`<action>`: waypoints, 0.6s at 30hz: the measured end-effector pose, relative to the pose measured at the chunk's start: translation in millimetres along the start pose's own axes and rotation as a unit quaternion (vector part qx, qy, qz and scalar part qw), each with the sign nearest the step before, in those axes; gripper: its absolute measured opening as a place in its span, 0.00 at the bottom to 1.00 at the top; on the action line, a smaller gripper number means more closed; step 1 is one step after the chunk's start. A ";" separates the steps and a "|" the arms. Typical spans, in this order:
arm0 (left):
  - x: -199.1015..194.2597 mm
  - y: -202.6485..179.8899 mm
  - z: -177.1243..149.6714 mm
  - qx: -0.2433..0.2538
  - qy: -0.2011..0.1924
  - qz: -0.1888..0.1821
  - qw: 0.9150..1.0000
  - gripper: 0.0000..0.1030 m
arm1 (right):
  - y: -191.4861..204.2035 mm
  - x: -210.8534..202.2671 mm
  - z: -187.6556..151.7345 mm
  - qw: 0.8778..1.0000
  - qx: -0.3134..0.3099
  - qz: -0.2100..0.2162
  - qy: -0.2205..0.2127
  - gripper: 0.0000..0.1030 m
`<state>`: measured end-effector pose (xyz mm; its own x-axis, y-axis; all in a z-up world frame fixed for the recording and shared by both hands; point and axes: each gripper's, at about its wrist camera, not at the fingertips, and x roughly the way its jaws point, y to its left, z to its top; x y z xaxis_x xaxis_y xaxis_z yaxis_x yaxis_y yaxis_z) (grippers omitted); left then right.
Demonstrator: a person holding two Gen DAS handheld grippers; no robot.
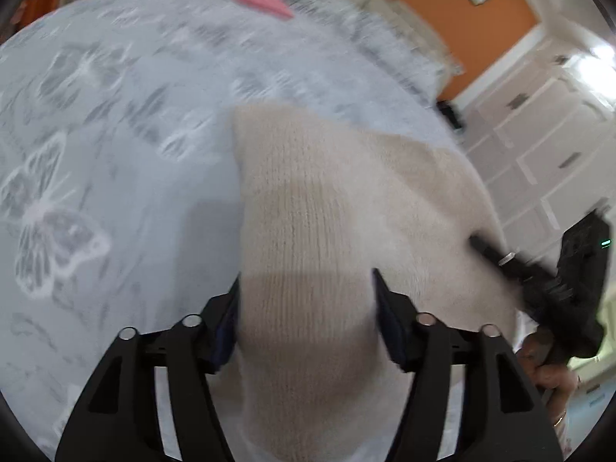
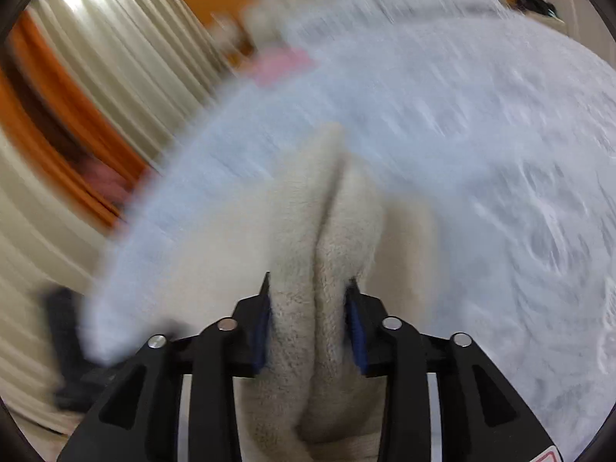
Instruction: Fold small clothes
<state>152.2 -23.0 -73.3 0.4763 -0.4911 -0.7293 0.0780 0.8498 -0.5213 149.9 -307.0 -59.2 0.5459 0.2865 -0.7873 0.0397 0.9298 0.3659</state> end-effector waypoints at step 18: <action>7.4 18.7 0.8 -0.105 0.030 -0.032 0.993 0.85 | -46.5 8.0 -22.1 0.980 0.146 0.134 0.036 0.44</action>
<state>157.9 -10.5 -88.1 0.4221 -0.5597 -0.7132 -0.0814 0.7601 -0.6447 133.9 -342.9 -93.5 0.5100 0.5366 -0.6723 0.1458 0.7163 0.6824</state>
